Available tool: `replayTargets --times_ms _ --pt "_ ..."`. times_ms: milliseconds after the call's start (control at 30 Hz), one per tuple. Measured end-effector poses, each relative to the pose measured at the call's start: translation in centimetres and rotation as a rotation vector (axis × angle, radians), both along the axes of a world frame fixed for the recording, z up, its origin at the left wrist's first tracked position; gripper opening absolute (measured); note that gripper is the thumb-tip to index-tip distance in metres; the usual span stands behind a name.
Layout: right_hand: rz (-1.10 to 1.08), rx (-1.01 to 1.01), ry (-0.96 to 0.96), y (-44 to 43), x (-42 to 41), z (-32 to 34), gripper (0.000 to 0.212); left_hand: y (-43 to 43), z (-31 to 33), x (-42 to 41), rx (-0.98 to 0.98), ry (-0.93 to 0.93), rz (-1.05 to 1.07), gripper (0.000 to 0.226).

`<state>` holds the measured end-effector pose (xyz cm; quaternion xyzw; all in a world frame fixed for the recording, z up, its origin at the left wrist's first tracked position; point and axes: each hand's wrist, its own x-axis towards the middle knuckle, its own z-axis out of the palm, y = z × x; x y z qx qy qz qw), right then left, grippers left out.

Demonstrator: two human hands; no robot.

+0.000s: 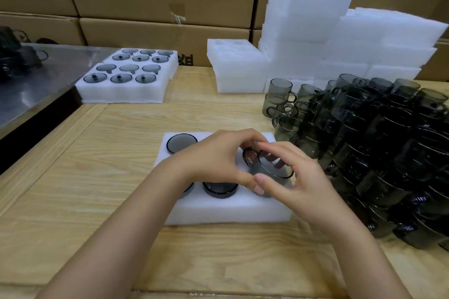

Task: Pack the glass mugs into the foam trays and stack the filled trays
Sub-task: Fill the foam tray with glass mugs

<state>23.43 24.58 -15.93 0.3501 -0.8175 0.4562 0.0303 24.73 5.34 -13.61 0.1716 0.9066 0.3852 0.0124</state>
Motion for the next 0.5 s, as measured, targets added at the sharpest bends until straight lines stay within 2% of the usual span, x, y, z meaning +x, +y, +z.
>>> replayTargets --times_ms 300,433,500 --pt "-0.032 0.191 0.12 -0.7 0.5 0.3 0.049 -0.5 -1.0 0.5 -0.05 -0.028 -0.045 0.057" --pt "-0.086 0.28 0.188 -1.4 0.6 0.3 0.05 -0.8 -1.2 1.1 0.014 -0.07 -0.047 0.087" --pt "-0.086 0.321 0.221 -1.5 0.7 0.3 0.05 -0.7 -1.2 1.1 -0.006 -0.056 -0.073 0.092"
